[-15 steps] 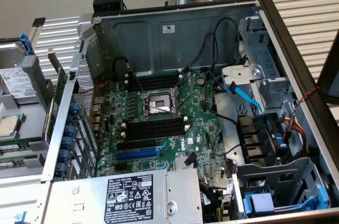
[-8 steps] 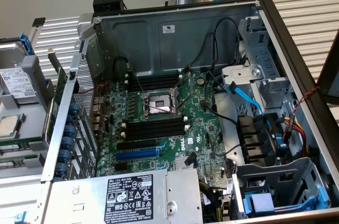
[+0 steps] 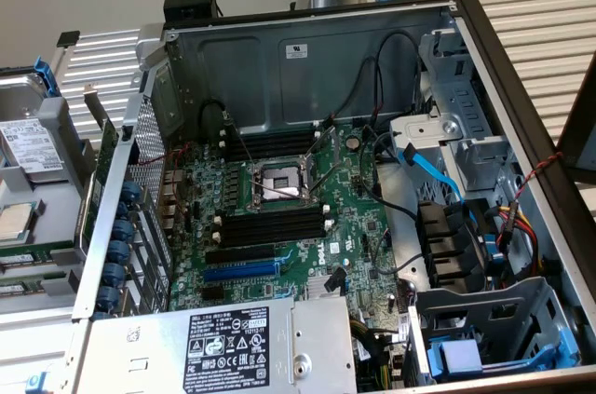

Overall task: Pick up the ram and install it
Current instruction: 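Pick up the ram and move it above insertion slot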

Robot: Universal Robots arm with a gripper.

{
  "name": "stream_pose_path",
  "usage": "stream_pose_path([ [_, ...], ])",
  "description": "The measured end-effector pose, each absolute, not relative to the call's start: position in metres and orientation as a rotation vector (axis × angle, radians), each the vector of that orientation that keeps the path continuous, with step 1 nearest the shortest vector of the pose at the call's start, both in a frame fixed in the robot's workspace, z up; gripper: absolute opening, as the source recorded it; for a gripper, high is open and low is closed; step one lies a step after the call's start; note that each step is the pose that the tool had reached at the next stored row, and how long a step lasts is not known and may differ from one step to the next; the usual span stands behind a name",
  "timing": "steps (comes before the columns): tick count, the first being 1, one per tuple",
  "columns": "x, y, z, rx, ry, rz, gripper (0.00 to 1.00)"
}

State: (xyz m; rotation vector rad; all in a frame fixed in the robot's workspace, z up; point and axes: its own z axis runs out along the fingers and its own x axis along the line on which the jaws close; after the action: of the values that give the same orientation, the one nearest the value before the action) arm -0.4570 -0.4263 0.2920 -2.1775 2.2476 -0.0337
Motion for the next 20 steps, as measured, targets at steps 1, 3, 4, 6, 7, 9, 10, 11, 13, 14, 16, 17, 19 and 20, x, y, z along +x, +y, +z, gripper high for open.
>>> stream_pose_path([
  [1,-0.457,-0.426,0.290,-2.178,2.248,-0.034,0.11],
  [3,-0.457,-0.427,0.286,-2.177,2.247,-0.034,0.11],
  [4,-0.457,-0.427,0.285,-2.178,2.248,-0.034,0.11],
  [6,-0.457,-0.427,0.281,-2.178,2.248,-0.034,0.11],
  [7,-0.457,-0.428,0.280,-2.178,2.248,-0.032,0.11],
  [9,-0.456,-0.428,0.277,-2.182,2.251,-0.025,0.11],
  [10,-0.456,-0.428,0.276,-2.184,2.254,-0.019,0.11],
  [11,-0.456,-0.429,0.275,-2.187,2.258,-0.013,0.11],
  [13,-0.455,-0.429,0.274,-2.193,2.264,0.000,0.11],
  [14,-0.455,-0.429,0.273,-2.195,2.265,0.004,0.11],
  [16,-0.455,-0.430,0.273,-2.195,2.266,0.004,0.11],
  [17,-0.455,-0.430,0.272,-2.195,2.266,0.005,0.11],
  [19,-0.455,-0.430,0.269,-2.195,2.266,0.005,0.11],
  [20,-0.455,-0.430,0.267,-2.195,2.266,0.005,0.11],
])
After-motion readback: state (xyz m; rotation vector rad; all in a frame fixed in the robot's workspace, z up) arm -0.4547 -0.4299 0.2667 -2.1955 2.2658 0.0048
